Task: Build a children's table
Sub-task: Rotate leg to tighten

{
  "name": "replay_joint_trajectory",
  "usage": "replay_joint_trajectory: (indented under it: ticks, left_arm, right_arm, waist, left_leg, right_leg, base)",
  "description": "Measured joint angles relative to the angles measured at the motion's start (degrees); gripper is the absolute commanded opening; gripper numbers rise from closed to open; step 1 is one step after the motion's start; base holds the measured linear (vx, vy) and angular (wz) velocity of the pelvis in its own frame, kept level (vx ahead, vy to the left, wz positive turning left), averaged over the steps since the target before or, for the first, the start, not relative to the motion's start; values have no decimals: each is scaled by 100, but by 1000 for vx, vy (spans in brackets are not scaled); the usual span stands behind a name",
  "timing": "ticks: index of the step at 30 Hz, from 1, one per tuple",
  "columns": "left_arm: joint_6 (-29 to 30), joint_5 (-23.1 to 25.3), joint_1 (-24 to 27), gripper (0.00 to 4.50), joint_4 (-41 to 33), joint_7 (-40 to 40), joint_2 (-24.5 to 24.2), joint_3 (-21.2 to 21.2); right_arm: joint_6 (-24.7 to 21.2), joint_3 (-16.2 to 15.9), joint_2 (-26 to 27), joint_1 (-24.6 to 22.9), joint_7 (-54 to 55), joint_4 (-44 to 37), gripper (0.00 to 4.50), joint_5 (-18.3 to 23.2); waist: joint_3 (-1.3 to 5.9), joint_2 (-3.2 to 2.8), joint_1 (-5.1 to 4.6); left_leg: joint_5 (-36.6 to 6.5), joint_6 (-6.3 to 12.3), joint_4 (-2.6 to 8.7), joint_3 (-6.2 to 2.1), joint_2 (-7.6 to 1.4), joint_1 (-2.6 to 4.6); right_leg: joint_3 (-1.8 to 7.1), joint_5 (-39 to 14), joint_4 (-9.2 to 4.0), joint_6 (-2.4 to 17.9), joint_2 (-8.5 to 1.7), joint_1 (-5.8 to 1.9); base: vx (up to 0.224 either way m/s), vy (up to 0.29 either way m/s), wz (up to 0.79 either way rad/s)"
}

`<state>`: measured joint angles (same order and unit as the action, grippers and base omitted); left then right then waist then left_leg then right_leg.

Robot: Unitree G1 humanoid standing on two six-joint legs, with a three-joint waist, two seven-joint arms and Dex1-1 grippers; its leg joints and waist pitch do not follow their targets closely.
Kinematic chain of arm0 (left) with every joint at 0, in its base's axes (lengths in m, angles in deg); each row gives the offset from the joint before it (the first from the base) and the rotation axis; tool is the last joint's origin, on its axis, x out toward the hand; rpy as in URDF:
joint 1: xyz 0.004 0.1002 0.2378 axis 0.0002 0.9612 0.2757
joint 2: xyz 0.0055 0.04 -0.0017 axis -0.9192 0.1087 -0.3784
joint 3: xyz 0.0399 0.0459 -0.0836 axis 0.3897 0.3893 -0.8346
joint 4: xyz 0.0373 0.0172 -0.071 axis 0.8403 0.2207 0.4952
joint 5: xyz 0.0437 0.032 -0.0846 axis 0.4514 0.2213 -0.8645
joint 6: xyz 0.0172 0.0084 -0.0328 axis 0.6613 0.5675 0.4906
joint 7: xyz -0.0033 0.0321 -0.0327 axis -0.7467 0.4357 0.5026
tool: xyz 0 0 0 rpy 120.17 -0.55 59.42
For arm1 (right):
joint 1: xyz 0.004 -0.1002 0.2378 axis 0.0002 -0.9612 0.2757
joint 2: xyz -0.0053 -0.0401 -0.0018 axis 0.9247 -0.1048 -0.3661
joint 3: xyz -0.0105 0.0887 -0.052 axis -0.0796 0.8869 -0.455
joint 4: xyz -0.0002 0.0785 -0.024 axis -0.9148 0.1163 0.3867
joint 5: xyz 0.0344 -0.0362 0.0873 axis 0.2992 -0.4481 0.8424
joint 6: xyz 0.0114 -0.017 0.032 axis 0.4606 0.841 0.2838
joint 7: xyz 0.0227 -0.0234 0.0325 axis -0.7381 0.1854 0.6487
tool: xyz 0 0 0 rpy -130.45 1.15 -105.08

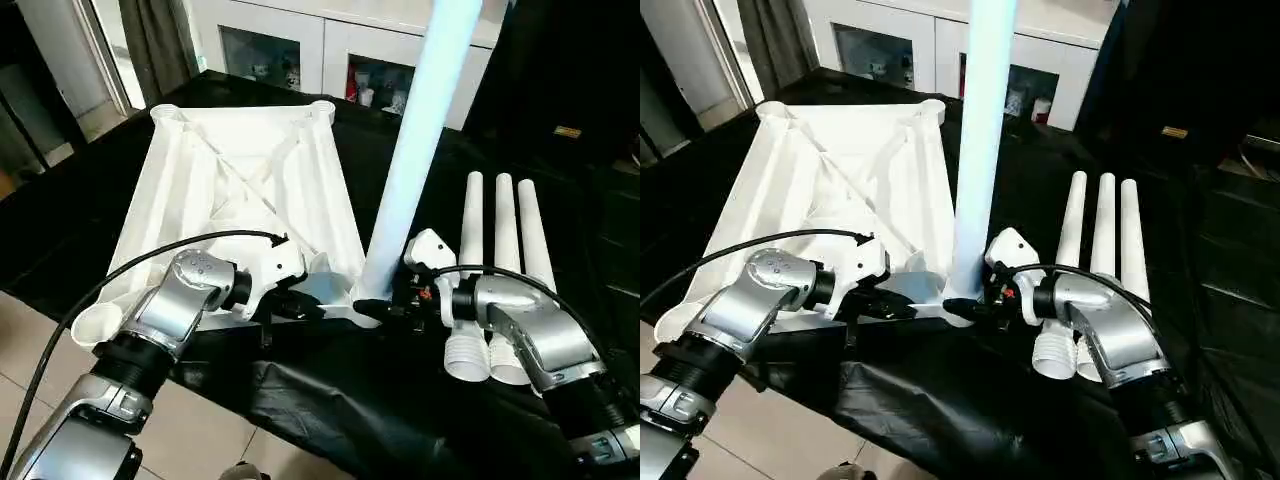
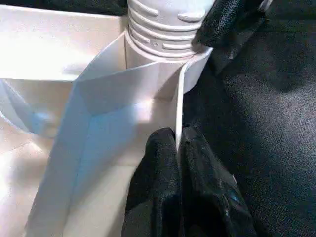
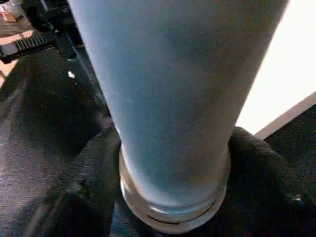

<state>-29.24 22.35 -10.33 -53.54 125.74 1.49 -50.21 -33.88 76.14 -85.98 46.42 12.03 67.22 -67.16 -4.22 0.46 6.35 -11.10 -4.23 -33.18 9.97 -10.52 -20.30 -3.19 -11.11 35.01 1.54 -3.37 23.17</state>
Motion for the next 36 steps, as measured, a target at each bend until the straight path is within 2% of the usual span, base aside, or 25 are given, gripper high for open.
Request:
replay_joint_trajectory:
  ticks: [6,8,11,17,21,23,24,27,30,34,36]
  left_arm:
    - [43,-2,0,0,5,-57,35,-8]
    - [72,4,-9,0,41,-209,72,-33]
    - [207,153,-237,0,465,-923,429,-149]
    - [542,379,-931,0,1576,-2691,1380,-370]
    - [597,395,-1146,0,1972,-3252,1770,-422]
    - [572,407,-1169,0,2016,-3265,1810,-439]
    - [557,411,-1183,0,2050,-3267,1822,-447]
    - [488,423,-1263,0,2200,-3272,1847,-469]
    - [402,432,-1288,0,2268,-3246,1824,-465]
    - [340,436,-1288,0,2264,-3092,1732,-463]
    - [254,435,-1220,0,2173,-2893,1626,-439]
  right_arm:
    - [21,27,100,-51,207,7,275,-17]
    - [64,89,263,-72,516,73,274,-61]
    - [146,359,831,121,1602,612,273,-220]
    - [316,1115,2122,809,4423,1845,273,-377]
    - [702,1294,2485,1092,5358,2438,273,-460]
    - [773,1317,2527,1159,5425,2552,273,-470]
    - [821,1335,2549,1170,5456,2593,328,-480]
    - [935,1345,2566,1195,5436,2720,345,-554]
    - [1053,1344,2540,1195,5308,2806,388,-569]
    - [1060,1267,2368,1189,4859,2799,389,-570]
    - [988,1109,2047,1036,4320,2529,389,-562]
  waist:
    - [2,3,-7]
    - [5,6,-51]
    - [8,11,-141]
    - [14,3,-175]
    - [42,-6,-143]
    - [43,-4,-144]
    - [44,-4,-143]
    - [44,-3,-144]
    - [43,-3,-150]
    - [41,-3,-148]
    - [41,-4,-132]
  left_leg:
    - [0,0,-6,0,-2,4]
    - [-3,-5,-21,0,-6,6]
    - [-4,-10,-38,0,-8,23]
    - [0,-18,-34,0,-6,33]
    - [1,-18,-36,-1,-2,33]
    - [1,-18,-33,-1,-2,30]
    - [1,-18,-32,-1,-2,30]
    - [1,-18,-31,-1,-2,30]
    - [1,-18,-30,-1,-2,29]
    - [1,-17,-20,-1,-2,28]
    - [1,-17,-6,-1,-2,22]
  right_leg:
    - [0,0,9,0,0,-2]
    - [0,1,20,1,2,-3]
    - [0,10,30,12,1,-30]
    - [-1,9,14,-13,1,-34]
    - [0,27,4,-13,-4,-42]
    - [0,31,3,-15,-4,-41]
    - [0,33,3,-15,-4,-42]
    - [0,35,4,-16,-4,-39]
    - [0,36,2,-17,-4,-36]
    - [-1,38,2,-15,-3,-24]
    - [-3,39,2,-14,-3,-23]
  base:
    - [0,0,0]
    - [0,0,0]
    - [-17,0,-1]
    - [-9,0,-1]
    - [0,0,0]
    - [0,0,0]
    - [0,0,0]
    - [0,0,0]
    - [0,0,0]
    - [0,0,0]
    - [0,0,0]
